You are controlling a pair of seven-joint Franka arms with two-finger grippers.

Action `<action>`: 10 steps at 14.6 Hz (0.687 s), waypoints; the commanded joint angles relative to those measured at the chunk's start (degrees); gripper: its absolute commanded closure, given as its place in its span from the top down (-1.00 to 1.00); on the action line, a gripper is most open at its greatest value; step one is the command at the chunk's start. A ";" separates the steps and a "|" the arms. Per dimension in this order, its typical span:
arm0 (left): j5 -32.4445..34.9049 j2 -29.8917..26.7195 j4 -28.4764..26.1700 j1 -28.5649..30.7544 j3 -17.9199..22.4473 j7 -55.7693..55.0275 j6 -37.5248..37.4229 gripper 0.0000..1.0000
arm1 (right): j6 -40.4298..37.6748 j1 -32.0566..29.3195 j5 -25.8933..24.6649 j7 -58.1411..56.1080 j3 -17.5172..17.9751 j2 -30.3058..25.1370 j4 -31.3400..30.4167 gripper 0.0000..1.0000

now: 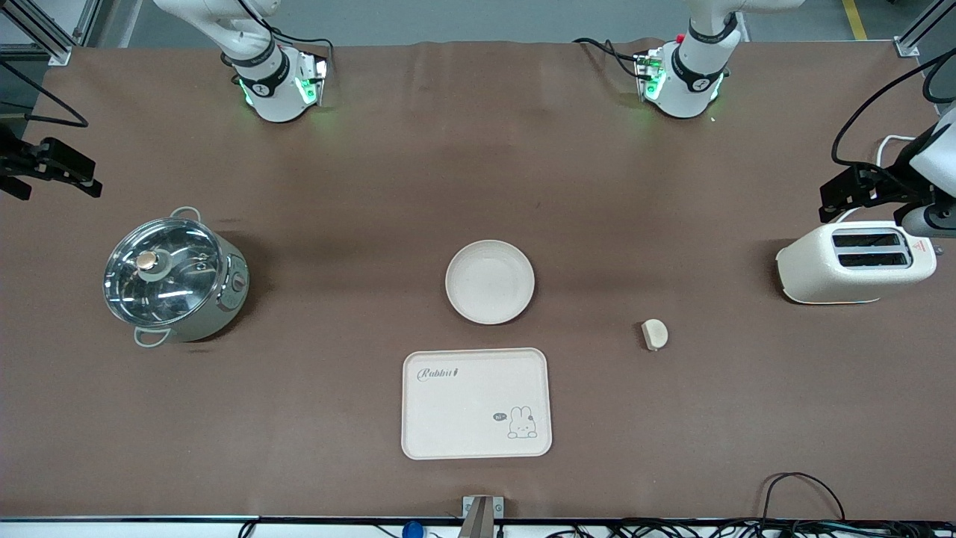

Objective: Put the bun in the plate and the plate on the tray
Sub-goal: 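Reach the left gripper to the bun while the right gripper moves out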

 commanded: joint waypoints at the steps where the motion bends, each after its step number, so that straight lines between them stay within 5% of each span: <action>1: -0.94 0.60 1.34 -0.08 0.36 -0.42 -0.13 1.00 | -0.11 -1.33 -0.29 -0.27 1.22 -0.83 -0.56 1.00; 6: -1.03 0.95 0.99 -0.52 0.36 -0.86 -0.30 1.00 | -0.20 -1.07 -0.20 0.17 1.39 -0.92 -0.65 1.00; 10: -4.17 11.47 -1.55 -3.59 -1.04 -4.01 6.69 1.00 | 1.20 -0.46 2.16 0.17 1.39 1.18 -0.74 1.00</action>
